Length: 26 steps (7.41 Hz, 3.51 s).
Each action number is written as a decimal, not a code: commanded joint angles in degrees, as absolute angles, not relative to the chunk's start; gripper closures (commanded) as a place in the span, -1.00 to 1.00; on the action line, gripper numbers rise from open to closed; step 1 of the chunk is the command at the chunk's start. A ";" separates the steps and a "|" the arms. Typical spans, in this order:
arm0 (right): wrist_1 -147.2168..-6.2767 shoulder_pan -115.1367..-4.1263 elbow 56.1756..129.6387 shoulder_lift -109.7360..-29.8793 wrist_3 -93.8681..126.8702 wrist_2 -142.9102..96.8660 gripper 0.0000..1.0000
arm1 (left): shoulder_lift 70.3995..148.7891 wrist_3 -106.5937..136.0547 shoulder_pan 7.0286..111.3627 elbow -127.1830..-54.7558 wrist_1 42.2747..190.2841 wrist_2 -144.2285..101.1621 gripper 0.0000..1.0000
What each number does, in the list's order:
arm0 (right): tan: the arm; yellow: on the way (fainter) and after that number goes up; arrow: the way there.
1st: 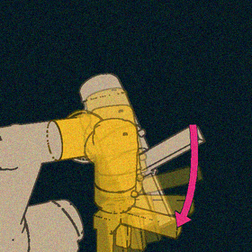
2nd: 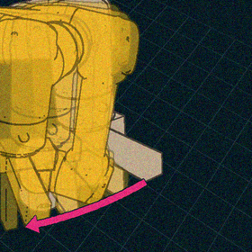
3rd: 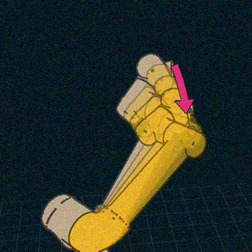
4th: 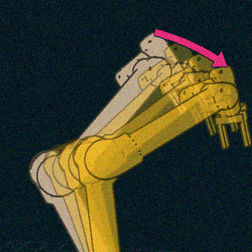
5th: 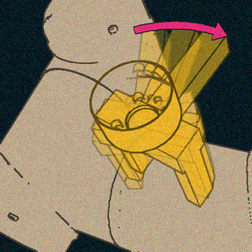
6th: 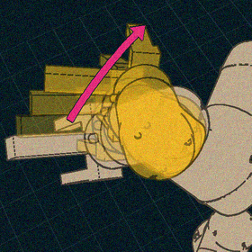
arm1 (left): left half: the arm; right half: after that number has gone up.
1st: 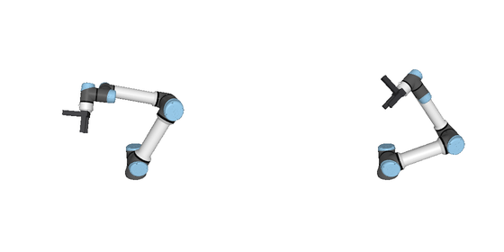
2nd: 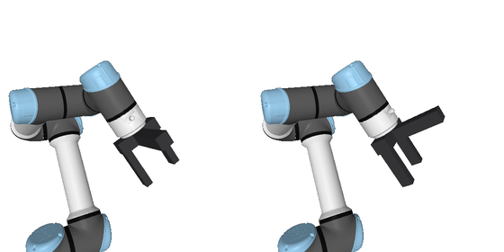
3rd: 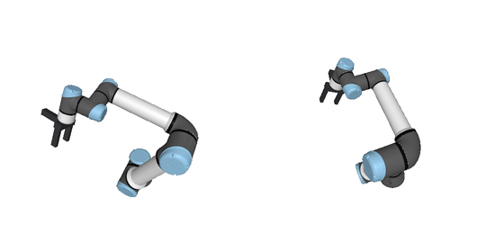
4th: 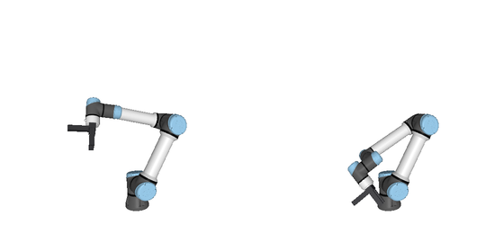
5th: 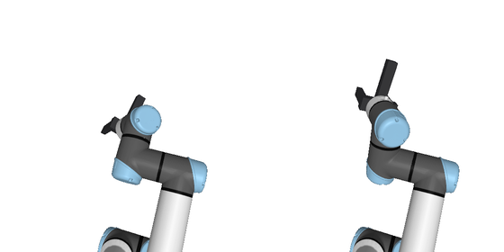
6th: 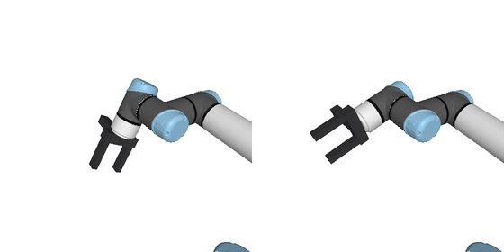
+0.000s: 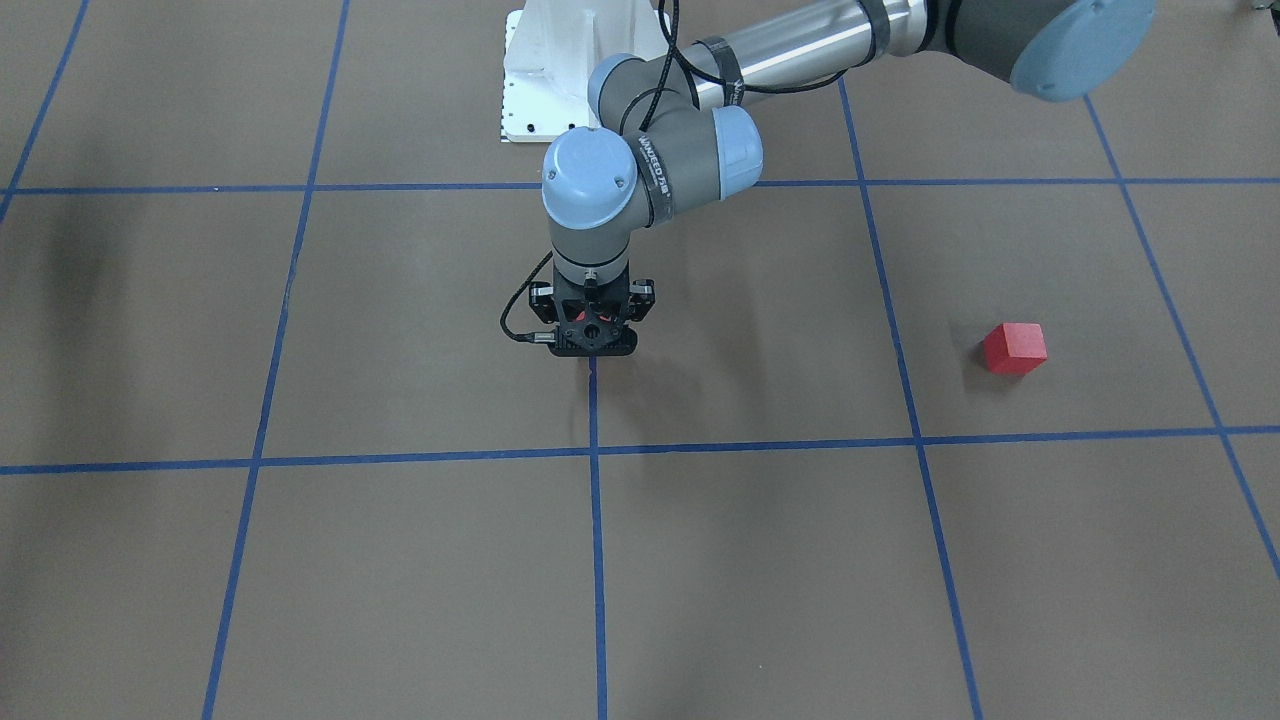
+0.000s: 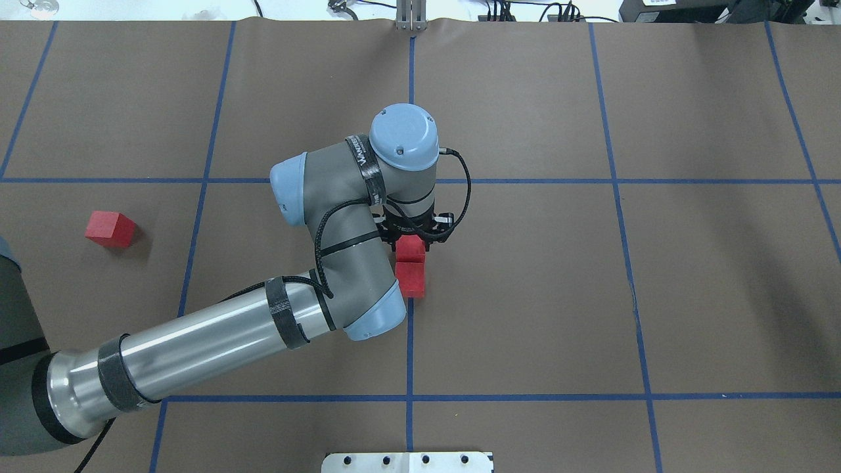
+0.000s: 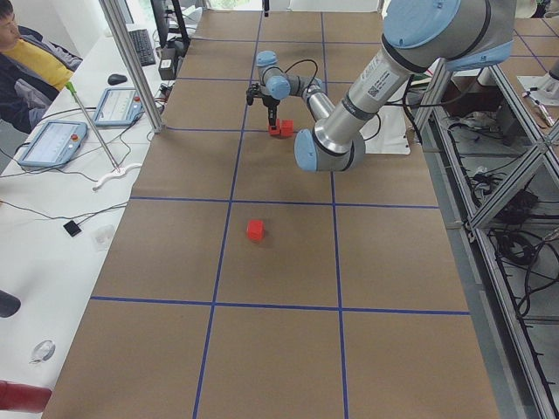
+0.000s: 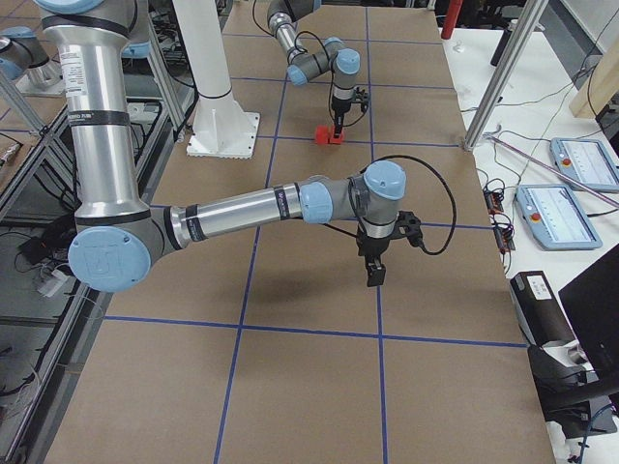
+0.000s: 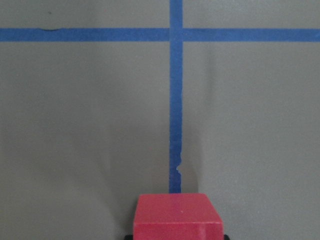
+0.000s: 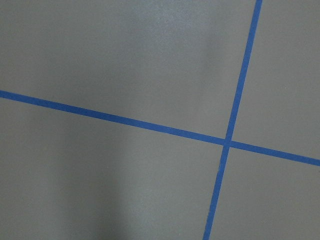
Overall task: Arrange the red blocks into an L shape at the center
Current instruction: 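Lower the red cube beside the centre cube, farther from the robot, and adjust it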
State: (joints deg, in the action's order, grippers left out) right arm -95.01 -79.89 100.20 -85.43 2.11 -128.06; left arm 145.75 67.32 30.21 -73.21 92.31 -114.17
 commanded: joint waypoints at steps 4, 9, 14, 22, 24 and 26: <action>-95.01 -79.89 100.20 -85.43 2.11 -128.06 -0.98 | 145.64 67.32 29.62 -73.21 92.37 -114.08 0.49; -95.01 -79.89 100.20 -85.43 2.11 -127.97 -0.98 | 145.63 67.32 29.53 -73.21 92.37 -114.08 0.27; -95.01 -79.89 100.20 -85.43 2.11 -128.06 -0.98 | 145.63 67.24 29.53 -73.13 92.46 -114.08 0.11; -95.01 -79.89 100.20 -85.34 2.20 -127.97 -0.98 | 145.63 67.24 29.53 -73.13 92.46 -114.08 -0.33; -95.01 -79.89 100.20 -85.34 2.11 -127.97 -0.98 | 145.63 67.24 29.53 -73.13 92.46 -114.00 -0.38; -95.01 -79.89 100.20 -85.34 2.11 -127.97 -0.98 | 145.20 67.24 29.53 -73.21 92.46 -114.08 -0.39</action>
State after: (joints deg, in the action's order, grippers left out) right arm -95.01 -79.89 100.20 -85.34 2.11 -127.97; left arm 145.52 67.24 29.53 -73.15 92.46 -114.03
